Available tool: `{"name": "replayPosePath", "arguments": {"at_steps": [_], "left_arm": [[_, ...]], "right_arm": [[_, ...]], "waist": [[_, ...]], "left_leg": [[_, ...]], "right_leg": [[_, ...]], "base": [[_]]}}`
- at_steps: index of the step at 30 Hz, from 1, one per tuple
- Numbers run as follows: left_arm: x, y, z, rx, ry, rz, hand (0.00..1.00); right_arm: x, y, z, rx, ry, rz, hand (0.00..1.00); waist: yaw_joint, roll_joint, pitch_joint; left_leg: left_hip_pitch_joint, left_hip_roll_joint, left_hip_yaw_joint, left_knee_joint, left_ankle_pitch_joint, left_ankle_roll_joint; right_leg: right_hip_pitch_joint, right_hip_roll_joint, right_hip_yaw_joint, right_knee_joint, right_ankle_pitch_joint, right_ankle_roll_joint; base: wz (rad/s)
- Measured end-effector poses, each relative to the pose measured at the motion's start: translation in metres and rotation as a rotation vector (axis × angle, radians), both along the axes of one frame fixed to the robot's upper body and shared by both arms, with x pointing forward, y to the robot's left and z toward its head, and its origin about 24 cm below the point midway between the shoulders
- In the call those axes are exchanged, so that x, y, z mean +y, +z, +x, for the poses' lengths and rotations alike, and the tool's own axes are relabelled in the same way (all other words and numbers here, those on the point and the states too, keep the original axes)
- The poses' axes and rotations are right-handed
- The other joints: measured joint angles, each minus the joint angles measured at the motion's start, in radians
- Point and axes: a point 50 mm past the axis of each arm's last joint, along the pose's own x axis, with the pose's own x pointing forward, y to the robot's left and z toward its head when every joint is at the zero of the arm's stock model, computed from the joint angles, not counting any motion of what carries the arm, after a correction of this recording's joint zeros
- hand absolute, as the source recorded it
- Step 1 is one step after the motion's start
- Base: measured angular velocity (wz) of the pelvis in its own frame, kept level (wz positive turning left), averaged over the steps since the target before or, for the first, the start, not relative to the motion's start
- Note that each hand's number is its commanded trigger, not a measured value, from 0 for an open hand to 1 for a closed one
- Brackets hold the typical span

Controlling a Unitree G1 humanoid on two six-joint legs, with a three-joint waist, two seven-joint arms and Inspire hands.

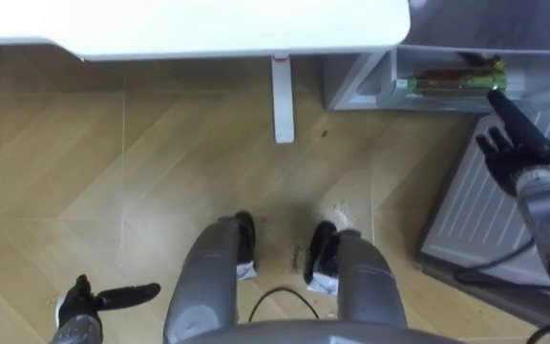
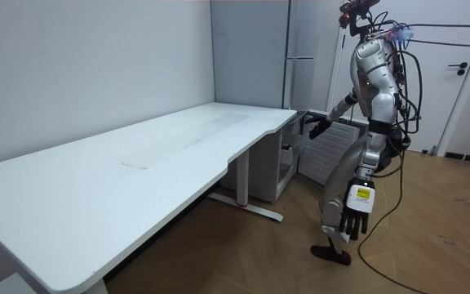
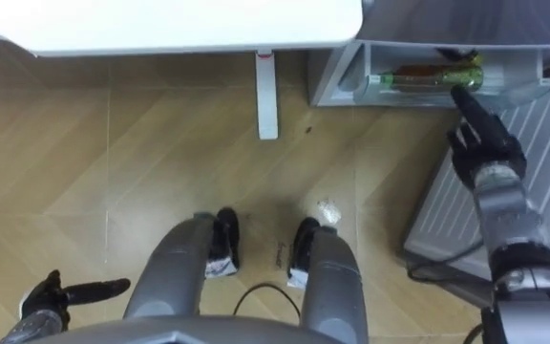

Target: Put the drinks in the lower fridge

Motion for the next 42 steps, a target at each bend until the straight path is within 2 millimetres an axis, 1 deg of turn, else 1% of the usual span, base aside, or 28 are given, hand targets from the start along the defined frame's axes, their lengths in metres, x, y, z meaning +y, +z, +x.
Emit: {"name": "replayPosePath", "arguments": {"at_steps": [3, 5, 6, 8, 9, 10, 12, 15, 17, 19, 21, 23, 24, 28, 30, 33, 35, 38, 40, 42], "left_arm": [[0.001, 0.001, 0.000, -0.003, 0.009, 0.021, 0.00], [0.002, 0.001, 0.001, -0.007, 0.012, 0.034, 0.00], [0.002, 0.002, 0.002, -0.013, 0.012, 0.036, 0.00], [0.001, 0.002, 0.002, -0.019, 0.012, 0.039, 0.00], [0.002, 0.002, 0.001, -0.015, 0.015, 0.042, 0.00], [0.001, 0.001, 0.001, -0.010, 0.018, 0.050, 0.00], [0.002, 0.001, 0.000, -0.006, 0.021, 0.059, 0.00], [0.003, 0.002, 0.000, -0.002, 0.018, 0.078, 0.00], [0.003, 0.003, 0.001, -0.005, 0.013, 0.083, 0.00], [0.004, 0.003, 0.002, -0.013, 0.014, 0.088, 0.00], [0.005, 0.004, 0.003, -0.017, 0.017, 0.099, 0.00], [0.005, 0.006, 0.007, -0.036, 0.017, 0.107, 0.00], [0.004, 0.007, 0.009, -0.050, 0.015, 0.107, 0.00], [0.003, 0.008, 0.013, -0.066, 0.009, 0.103, 0.00], [0.003, 0.009, 0.015, -0.075, 0.005, 0.103, 0.00], [0.001, 0.012, 0.020, -0.101, -0.006, 0.094, 0.00], [0.001, 0.011, 0.020, -0.102, -0.011, 0.090, 0.00], [0.000, 0.014, 0.025, -0.119, -0.033, 0.084, 0.00], [0.004, 0.018, 0.030, -0.147, -0.053, 0.082, 0.00], [0.006, 0.019, 0.030, -0.149, -0.057, 0.083, 0.00]], "right_arm": [[-0.003, 0.002, 0.000, 0.043, -0.028, -0.037, 0.00], [-0.007, 0.007, 0.007, 0.058, -0.048, -0.070, 0.00], [-0.011, 0.012, 0.012, 0.058, -0.076, -0.086, 0.00], [-0.020, 0.018, 0.013, 0.075, -0.106, -0.125, 0.00], [-0.024, 0.021, 0.013, 0.088, -0.128, -0.142, 0.00], [-0.027, 0.024, 0.014, 0.099, -0.146, -0.152, 0.00], [-0.029, 0.028, 0.017, 0.108, -0.169, -0.158, 0.00], [-0.030, 0.032, 0.020, 0.121, -0.194, -0.161, 0.00], [-0.033, 0.039, 0.024, 0.113, -0.207, -0.170, 0.00], [-0.036, 0.053, 0.035, 0.084, -0.227, -0.178, 0.00], [-0.037, 0.062, 0.042, 0.059, -0.239, -0.171, 0.00], [-0.040, 0.070, 0.048, 0.039, -0.251, -0.170, 0.00], [-0.041, 0.076, 0.052, 0.017, -0.255, -0.167, 0.00], [-0.037, 0.091, 0.066, -0.040, -0.232, -0.173, 0.00], [-0.035, 0.095, 0.071, -0.052, -0.209, -0.188, 0.00], [-0.034, 0.104, 0.077, -0.089, -0.188, -0.198, 0.00], [-0.032, 0.109, 0.082, -0.115, -0.167, -0.203, 0.00], [-0.031, 0.118, 0.087, -0.159, -0.147, -0.211, 0.00], [-0.027, 0.131, 0.097, -0.184, -0.124, -0.232, 0.00], [-0.027, 0.130, 0.096, -0.168, -0.120, -0.247, 0.00]], "waist": [[-0.004, 0.001, -0.0002], [-0.004, 0.006, 0.0010], [-0.005, 0.010, 0.0020], [-0.002, 0.028, 0.0027], [0.002, 0.035, 0.0041], [0.006, 0.040, 0.0037], [0.009, 0.048, 0.0040], [0.010, 0.050, 0.0042], [0.010, 0.050, 0.0041], [0.007, 0.050, 0.0042], [0.002, 0.049, 0.0045], [-0.001, 0.047, 0.0055], [-0.001, 0.046, 0.0063], [0.000, 0.037, 0.0118], [0.001, 0.037, 0.0123], [0.000, 0.031, 0.0157], [0.000, 0.028, 0.0176], [-0.001, 0.024, 0.0198], [-0.001, 0.020, 0.0219], [-0.001, 0.016, 0.0221]], "left_leg": [[-0.012, 0.001, 0.003, 0.012, -0.006, -0.002], [-0.033, 0.003, 0.007, 0.034, -0.013, -0.002], [-0.052, 0.001, 0.011, 0.051, -0.016, 0.000], [-0.088, 0.000, 0.007, 0.090, -0.027, 0.003], [-0.104, -0.001, 0.007, 0.111, -0.033, 0.003], [-0.124, -0.003, 0.010, 0.128, -0.037, 0.004], [-0.163, -0.004, 0.010, 0.161, -0.042, 0.004], [-0.235, -0.003, 0.008, 0.228, -0.056, 0.001], [-0.288, 0.000, 0.008, 0.267, -0.065, -0.005], [-0.358, 0.002, 0.011, 0.307, -0.067, -0.006], [-0.399, 0.002, 0.011, 0.342, -0.073, -0.007], [-0.435, 0.001, 0.010, 0.372, -0.077, -0.008], [-0.456, 0.001, 0.009, 0.387, -0.078, -0.008], [-0.519, 0.006, 0.005, 0.432, -0.084, -0.011], [-0.540, 0.008, -0.003, 0.444, -0.085, -0.013], [-0.559, 0.005, -0.009, 0.452, -0.085, -0.014], [-0.561, 0.003, -0.010, 0.452, -0.086, -0.017], [-0.565, -0.003, -0.010, 0.446, -0.087, -0.017], [-0.576, -0.002, -0.013, 0.444, -0.086, -0.018], [-0.575, -0.002, -0.017, 0.444, -0.085, -0.015]], "right_leg": [[-0.017, -0.001, 0.004, 0.016, -0.005, -0.003], [-0.044, -0.005, 0.007, 0.045, -0.011, -0.006], [-0.069, -0.015, 0.007, 0.072, -0.020, -0.009], [-0.102, -0.020, 0.008, 0.113, -0.037, -0.007], [-0.120, -0.024, 0.012, 0.140, -0.048, -0.008], [-0.146, -0.032, 0.015, 0.168, -0.057, -0.009], [-0.187, -0.040, 0.017, 0.210, -0.074, -0.015], [-0.263, -0.056, 0.017, 0.292, -0.103, -0.027], [-0.321, -0.069, 0.014, 0.339, -0.120, -0.030], [-0.397, -0.078, 0.018, 0.391, -0.128, -0.040], [-0.440, -0.088, 0.020, 0.433, -0.140, -0.050], [-0.477, -0.095, 0.023, 0.469, -0.153, -0.053], [-0.499, -0.104, 0.023, 0.489, -0.158, -0.057], [-0.560, -0.106, 0.022, 0.536, -0.169, -0.068], [-0.576, -0.106, 0.019, 0.545, -0.172, -0.072], [-0.593, -0.108, 0.017, 0.556, -0.176, -0.074], [-0.594, -0.110, 0.017, 0.557, -0.179, -0.076], [-0.598, -0.121, 0.015, 0.557, -0.181, -0.079], [-0.606, -0.121, 0.010, 0.556, -0.182, -0.084], [-0.603, -0.121, 0.004, 0.553, -0.182, -0.087]], "base": [[-0.04], [-0.03], [0.08], [0.12], [0.08], [0.07], [0.11], [0.13], [0.07], [0.08], [0.12], [0.15], [0.14], [0.07], [0.03], [0.07], [0.02], [0.07], [0.04], [0.02]]}}
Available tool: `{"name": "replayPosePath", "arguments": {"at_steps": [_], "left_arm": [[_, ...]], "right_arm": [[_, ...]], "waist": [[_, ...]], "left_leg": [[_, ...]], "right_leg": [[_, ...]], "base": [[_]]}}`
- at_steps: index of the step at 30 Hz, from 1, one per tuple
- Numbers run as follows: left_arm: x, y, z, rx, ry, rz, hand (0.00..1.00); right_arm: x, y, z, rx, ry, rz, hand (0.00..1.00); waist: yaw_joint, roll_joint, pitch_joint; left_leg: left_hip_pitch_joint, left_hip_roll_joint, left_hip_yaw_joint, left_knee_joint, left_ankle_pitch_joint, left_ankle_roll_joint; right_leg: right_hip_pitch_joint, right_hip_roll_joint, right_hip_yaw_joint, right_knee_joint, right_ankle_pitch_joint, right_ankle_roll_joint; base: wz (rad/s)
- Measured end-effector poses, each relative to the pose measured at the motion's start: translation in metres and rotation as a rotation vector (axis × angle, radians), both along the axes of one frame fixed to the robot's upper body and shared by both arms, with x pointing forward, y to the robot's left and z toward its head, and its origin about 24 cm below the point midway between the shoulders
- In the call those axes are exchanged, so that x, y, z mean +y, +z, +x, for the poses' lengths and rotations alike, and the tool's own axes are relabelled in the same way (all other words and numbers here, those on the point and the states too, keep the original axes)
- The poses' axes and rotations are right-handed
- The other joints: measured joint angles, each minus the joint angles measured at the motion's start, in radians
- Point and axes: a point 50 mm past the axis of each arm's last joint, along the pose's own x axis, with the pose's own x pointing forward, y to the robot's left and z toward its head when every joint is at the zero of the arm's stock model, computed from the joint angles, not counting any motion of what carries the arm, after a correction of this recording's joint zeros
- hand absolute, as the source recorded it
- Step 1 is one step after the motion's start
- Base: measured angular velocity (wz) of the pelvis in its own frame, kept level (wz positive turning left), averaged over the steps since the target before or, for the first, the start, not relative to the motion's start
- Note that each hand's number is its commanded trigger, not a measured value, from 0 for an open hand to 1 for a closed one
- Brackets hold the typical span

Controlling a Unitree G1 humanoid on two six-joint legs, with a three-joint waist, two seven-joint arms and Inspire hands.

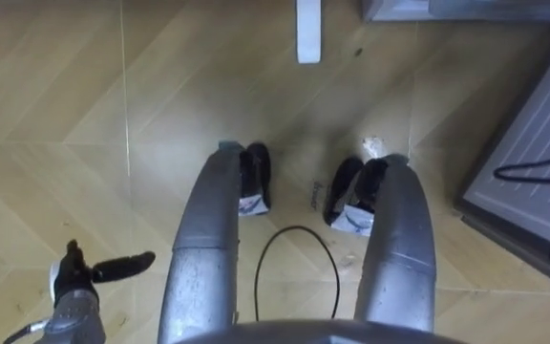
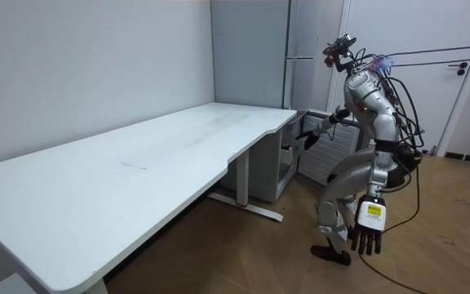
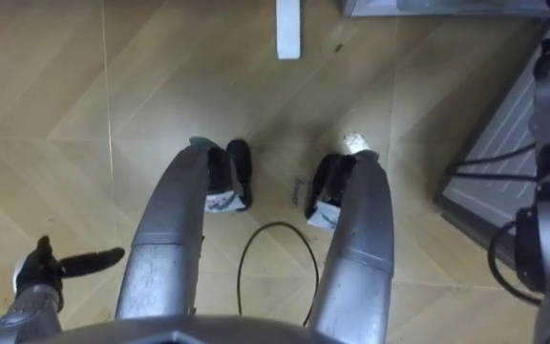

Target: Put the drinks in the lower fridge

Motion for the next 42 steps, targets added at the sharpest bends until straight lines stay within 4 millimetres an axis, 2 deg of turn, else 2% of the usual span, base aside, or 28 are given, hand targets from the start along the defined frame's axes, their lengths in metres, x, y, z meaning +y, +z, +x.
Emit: {"name": "replayPosePath", "arguments": {"at_steps": [4, 11, 17, 24, 26, 30, 33, 35, 39, 42], "left_arm": [[0.004, 0.001, -0.001, 0.004, -0.004, -0.004, 0.00], [0.011, 0.002, -0.003, 0.012, -0.012, 0.005, 0.00], [0.015, 0.004, -0.007, 0.019, -0.006, 0.013, 0.00], [0.026, 0.005, -0.032, 0.075, 0.003, 0.039, 0.00], [0.028, 0.006, -0.037, 0.082, 0.007, 0.047, 0.00], [0.033, 0.008, -0.040, 0.092, 0.004, 0.063, 0.00], [0.033, 0.008, -0.043, 0.100, -0.003, 0.062, 0.00], [0.033, 0.007, -0.045, 0.107, -0.005, 0.059, 0.00], [0.032, 0.006, -0.049, 0.114, -0.015, 0.032, 0.00], [0.032, 0.006, -0.049, 0.114, -0.018, 0.027, 0.00]], "right_arm": [[0.004, 0.002, 0.003, 0.009, 0.004, 0.000, 0.00], [-0.001, 0.002, -0.001, 0.063, -0.040, -0.021, 0.00], [0.002, -0.003, -0.002, 0.125, -0.044, -0.055, 0.00], [0.008, -0.010, -0.003, 0.225, -0.064, -0.085, 0.00], [0.008, -0.011, -0.004, 0.241, -0.083, -0.084, 0.00], [0.008, -0.012, -0.005, 0.270, -0.108, -0.091, 0.00], [0.008, -0.012, -0.005, 0.277, -0.106, -0.102, 0.00], [0.008, -0.013, -0.006, 0.287, -0.110, -0.108, 0.00], [0.006, -0.012, -0.007, 0.292, -0.127, -0.108, 0.00], [0.006, -0.012, -0.007, 0.293, -0.131, -0.110, 0.00]], "waist": [[-0.003, -0.011, 0.0067], [0.036, -0.013, 0.0070], [0.060, -0.023, 0.0077], [0.089, -0.023, 0.0072], [0.105, -0.023, 0.0071], [0.115, -0.023, 0.0073], [0.132, -0.024, 0.0077], [0.136, -0.024, 0.0080], [0.150, -0.024, 0.0080], [0.153, -0.024, 0.0077]], "left_leg": [[-0.003, 0.000, -0.002, 0.000, -0.003, -0.004], [0.003, -0.001, -0.016, -0.001, 0.002, -0.012], [0.009, 0.002, -0.042, -0.002, 0.014, -0.032], [0.020, 0.000, -0.088, -0.002, 0.026, -0.060], [0.023, -0.003, -0.100, -0.002, 0.029, -0.070], [0.041, -0.036, -0.125, -0.026, 0.053, -0.087], [0.060, -0.038, -0.126, -0.040, 0.059, -0.089], [0.067, -0.048, -0.135, -0.048, 0.063, -0.094], [0.071, -0.052, -0.145, -0.053, 0.065, -0.096], [0.071, -0.056, -0.152, -0.054, 0.071, -0.107]], "right_leg": [[-0.001, 0.000, -0.001, -0.001, -0.003, -0.002], [0.014, 0.000, -0.016, -0.002, -0.005, -0.009], [0.037, -0.001, -0.045, 0.000, -0.012, -0.031], [0.079, -0.004, -0.095, -0.001, -0.025, -0.053], [0.088, -0.006, -0.107, 0.000, -0.029, -0.058], [0.114, -0.034, -0.129, 0.004, -0.041, -0.067], [0.132, -0.039, -0.132, 0.000, -0.045, -0.074], [0.143, -0.048, -0.141, 0.000, -0.050, -0.079], [0.153, -0.052, -0.154, -0.001, -0.055, -0.081], [0.158, -0.055, -0.162, 0.000, -0.060, -0.081]], "base": [[0.00], [0.01], [0.06], [0.11], [0.11], [0.27], [0.10], [0.13], [0.10], [0.07]]}}
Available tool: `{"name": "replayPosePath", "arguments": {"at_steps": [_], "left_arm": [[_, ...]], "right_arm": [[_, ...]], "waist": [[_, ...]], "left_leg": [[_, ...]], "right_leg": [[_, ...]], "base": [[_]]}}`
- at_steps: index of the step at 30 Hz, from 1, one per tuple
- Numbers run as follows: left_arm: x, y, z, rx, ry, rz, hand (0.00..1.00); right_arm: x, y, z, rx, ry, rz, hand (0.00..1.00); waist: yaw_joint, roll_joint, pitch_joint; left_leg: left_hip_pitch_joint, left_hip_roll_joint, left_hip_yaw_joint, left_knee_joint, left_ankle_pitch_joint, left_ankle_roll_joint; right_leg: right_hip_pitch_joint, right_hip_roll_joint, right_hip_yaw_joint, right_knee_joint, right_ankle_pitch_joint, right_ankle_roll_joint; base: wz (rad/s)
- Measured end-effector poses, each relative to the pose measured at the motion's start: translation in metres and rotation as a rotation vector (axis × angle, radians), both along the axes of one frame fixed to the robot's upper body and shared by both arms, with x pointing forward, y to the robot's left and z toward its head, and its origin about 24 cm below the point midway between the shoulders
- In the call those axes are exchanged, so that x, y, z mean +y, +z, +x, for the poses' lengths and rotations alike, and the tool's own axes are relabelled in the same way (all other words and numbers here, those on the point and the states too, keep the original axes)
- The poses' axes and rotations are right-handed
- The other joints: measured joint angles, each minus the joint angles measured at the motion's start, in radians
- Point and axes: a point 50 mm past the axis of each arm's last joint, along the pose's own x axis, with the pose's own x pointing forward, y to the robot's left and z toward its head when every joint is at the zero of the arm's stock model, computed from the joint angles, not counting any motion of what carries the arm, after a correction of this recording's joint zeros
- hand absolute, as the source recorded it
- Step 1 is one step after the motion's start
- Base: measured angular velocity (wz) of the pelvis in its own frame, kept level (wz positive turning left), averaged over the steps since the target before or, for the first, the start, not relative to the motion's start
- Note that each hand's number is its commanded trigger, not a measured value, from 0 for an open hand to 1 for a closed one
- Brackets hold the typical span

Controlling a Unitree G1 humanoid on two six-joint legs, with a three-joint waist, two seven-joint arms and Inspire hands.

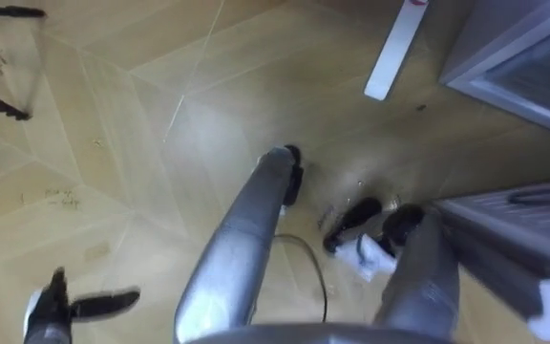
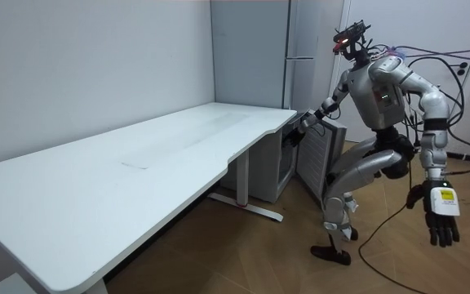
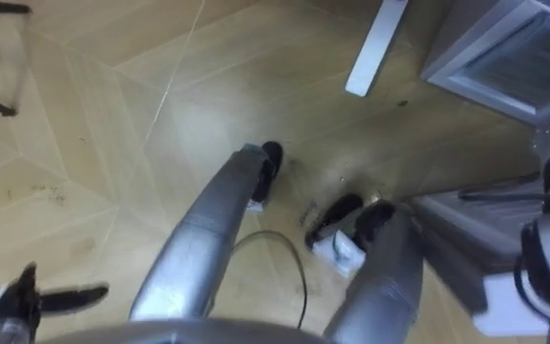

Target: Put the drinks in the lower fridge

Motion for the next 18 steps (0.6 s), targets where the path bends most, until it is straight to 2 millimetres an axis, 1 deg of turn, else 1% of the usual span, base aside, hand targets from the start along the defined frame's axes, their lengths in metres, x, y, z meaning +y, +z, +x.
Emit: {"name": "replayPosePath", "arguments": {"at_steps": [1, 2, 3, 5, 6, 8, 10, 11, 12, 13, 15, 16, 17, 18], "left_arm": [[0.000, 0.000, 0.001, -0.005, -0.001, -0.001, 0.00], [0.000, 0.001, 0.002, -0.007, -0.002, -0.003, 0.00], [0.000, 0.001, 0.003, -0.012, -0.005, -0.010, 0.00], [0.000, 0.001, 0.003, -0.015, -0.007, -0.017, 0.00], [0.000, 0.001, 0.004, -0.019, -0.008, -0.018, 0.00], [0.001, 0.001, 0.004, -0.028, -0.013, -0.023, 0.00], [0.002, -0.001, 0.001, -0.015, -0.014, -0.031, 0.00], [0.002, -0.002, 0.000, -0.009, -0.014, -0.034, 0.00], [0.003, -0.002, 0.000, -0.004, -0.013, -0.036, 0.00], [0.005, -0.002, 0.002, -0.005, -0.009, -0.035, 0.00], [0.009, -0.003, 0.008, -0.005, 0.001, -0.026, 0.00], [0.011, -0.004, 0.011, -0.002, 0.010, -0.020, 0.00], [0.012, -0.004, 0.012, -0.001, 0.017, -0.019, 0.00], [0.013, -0.005, 0.013, -0.002, 0.032, -0.019, 0.00]], "right_arm": [[0.000, -0.003, -0.002, 0.004, 0.022, 0.004, 0.00], [0.000, -0.005, -0.003, 0.003, 0.035, 0.006, 0.00], [0.000, -0.009, -0.005, 0.007, 0.068, 0.014, 0.00], [0.002, -0.015, -0.007, 0.009, 0.126, 0.033, 0.00], [0.003, -0.017, -0.007, 0.010, 0.154, 0.044, 0.00], [0.004, -0.024, -0.010, 0.016, 0.202, 0.056, 0.00], [0.011, -0.028, -0.008, 0.009, 0.293, 0.065, 0.00], [0.013, -0.030, -0.008, 0.013, 0.309, 0.076, 0.00], [0.017, -0.037, -0.011, 0.029, 0.336, 0.088, 0.00], [0.019, -0.045, -0.017, 0.051, 0.372, 0.089, 0.00], [0.024, -0.052, -0.020, 0.077, 0.436, 0.086, 0.00], [0.028, -0.055, -0.020, 0.080, 0.474, 0.095, 0.00], [0.030, -0.057, -0.020, 0.080, 0.496, 0.097, 0.00], [0.035, -0.061, -0.021, 0.083, 0.544, 0.100, 0.00]], "waist": [[-0.003, -0.005, 0.0033], [-0.005, -0.008, 0.0051], [-0.005, -0.011, 0.0069], [-0.023, -0.016, 0.0086], [-0.030, -0.022, 0.0071], [-0.039, -0.026, 0.0067], [-0.048, -0.031, 0.0065], [-0.050, -0.031, 0.0064], [-0.053, -0.034, 0.0058], [-0.055, -0.041, 0.0033], [-0.058, -0.051, 0.0040], [-0.064, -0.052, 0.0038], [-0.067, -0.053, 0.0037], [-0.077, -0.054, 0.0034]], "left_leg": [[0.012, 0.003, 0.002, -0.008, 0.001, 0.002], [0.018, 0.005, 0.003, -0.012, 0.001, 0.003], [0.030, 0.016, 0.004, -0.019, 0.001, 0.004], [0.058, 0.017, 0.004, -0.039, 0.002, 0.005], [0.076, 0.019, 0.009, -0.052, 0.002, 0.006], [0.107, 0.027, 0.018, -0.068, 0.002, 0.008], [0.154, 0.054, 0.044, -0.086, -0.004, 0.019], [0.169, 0.059, 0.048, -0.092, -0.005, 0.021], [0.200, 0.066, 0.052, -0.107, -0.007, 0.023], [0.228, 0.068, 0.055, -0.122, -0.008, 0.024], [0.259, 0.072, 0.066, -0.137, -0.009, 0.026], [0.278, 0.084, 0.076, -0.139, -0.012, 0.031], [0.291, 0.089, 0.083, -0.142, -0.013, 0.032], [0.324, 0.094, 0.089, -0.156, -0.014, 0.034]], "right_leg": [[0.010, 0.002, 0.000, -0.009, 0.005, -0.007], [0.016, 0.006, 0.000, -0.014, 0.006, -0.007], [0.032, 0.016, -0.005, -0.031, 0.012, -0.008], [0.062, 0.020, -0.010, -0.054, 0.018, -0.003], [0.076, 0.022, -0.009, -0.067, 0.021, 0.001], [0.108, 0.033, -0.007, -0.094, 0.028, 0.010], [0.157, 0.055, -0.003, -0.135, 0.040, 0.020], [0.172, 0.063, -0.002, -0.148, 0.045, 0.023], [0.204, 0.075, -0.001, -0.175, 0.052, 0.030], [0.228, 0.083, 0.003, -0.197, 0.057, 0.038], [0.257, 0.087, 0.004, -0.219, 0.063, 0.042], [0.277, 0.099, 0.009, -0.235, 0.069, 0.046], [0.290, 0.103, 0.009, -0.245, 0.072, 0.046], [0.322, 0.113, 0.015, -0.267, 0.079, 0.053]], "base": [[-0.04], [-0.11], [-0.08], [-0.02], [-0.06], [-0.12], [-0.25], [-0.27], [-0.18], [-0.13], [-0.13], [-0.20], [-0.22], [-0.22]]}}
